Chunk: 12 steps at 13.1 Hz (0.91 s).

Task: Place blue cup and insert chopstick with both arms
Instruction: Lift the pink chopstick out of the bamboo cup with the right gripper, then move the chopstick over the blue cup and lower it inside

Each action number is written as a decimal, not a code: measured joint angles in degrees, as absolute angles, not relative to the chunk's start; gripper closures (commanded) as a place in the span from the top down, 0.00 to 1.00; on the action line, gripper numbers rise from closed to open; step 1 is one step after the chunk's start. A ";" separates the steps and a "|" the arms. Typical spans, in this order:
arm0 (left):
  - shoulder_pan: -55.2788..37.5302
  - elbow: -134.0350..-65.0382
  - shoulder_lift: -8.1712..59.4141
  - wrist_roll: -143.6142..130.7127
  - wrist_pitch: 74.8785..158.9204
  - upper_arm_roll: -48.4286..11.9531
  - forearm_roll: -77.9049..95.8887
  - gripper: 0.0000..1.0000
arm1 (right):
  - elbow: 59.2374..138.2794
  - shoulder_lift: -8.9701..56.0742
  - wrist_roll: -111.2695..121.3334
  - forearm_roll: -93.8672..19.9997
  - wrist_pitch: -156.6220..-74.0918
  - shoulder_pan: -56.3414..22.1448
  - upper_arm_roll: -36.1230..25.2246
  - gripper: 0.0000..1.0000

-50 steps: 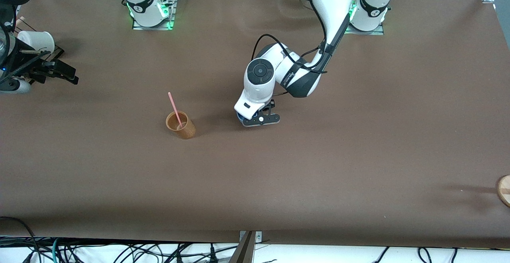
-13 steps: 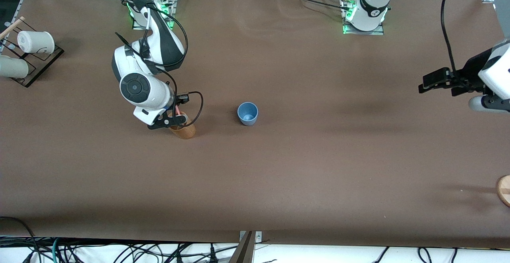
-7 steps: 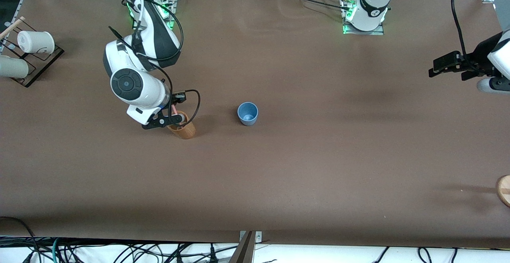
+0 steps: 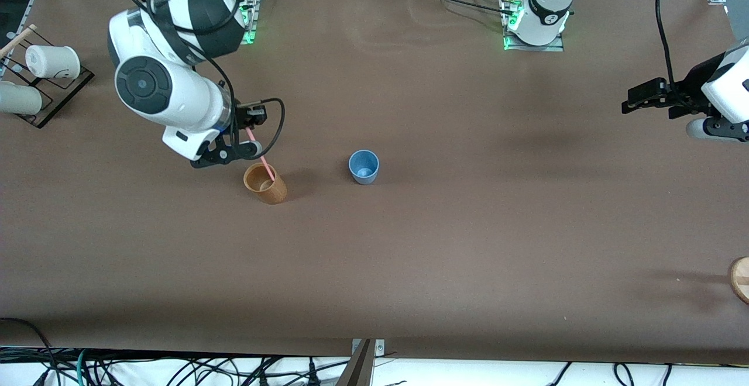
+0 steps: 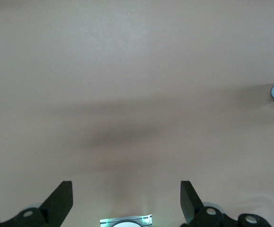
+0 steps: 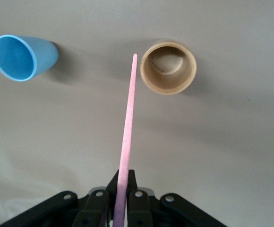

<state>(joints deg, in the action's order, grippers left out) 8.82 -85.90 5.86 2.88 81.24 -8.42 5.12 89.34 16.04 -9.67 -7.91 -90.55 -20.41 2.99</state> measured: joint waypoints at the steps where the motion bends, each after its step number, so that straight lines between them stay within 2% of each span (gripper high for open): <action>1: 8.75 -85.93 5.90 2.88 81.24 -8.45 5.12 1.00 | 88.77 15.69 -10.89 -8.39 -90.33 -20.40 3.68 0.00; 4: 8.71 -85.95 6.11 2.88 81.25 -8.47 5.12 1.00 | 86.85 15.73 -18.86 -8.70 -90.79 -20.80 9.17 0.00; 6: 8.61 -85.95 6.20 2.88 81.28 -8.50 5.12 1.00 | 86.73 16.36 -24.72 -8.71 -94.73 -22.87 12.24 0.00; 12: 8.57 -85.95 6.27 2.88 81.32 -8.49 5.12 1.00 | 86.69 23.11 -33.27 -8.71 -100.79 -29.73 13.34 0.00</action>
<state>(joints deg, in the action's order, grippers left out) 8.57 -85.95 6.27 2.88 81.32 -8.49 5.12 86.69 23.11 -33.27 -8.71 -100.79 -29.73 13.34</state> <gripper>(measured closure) 0.000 0.943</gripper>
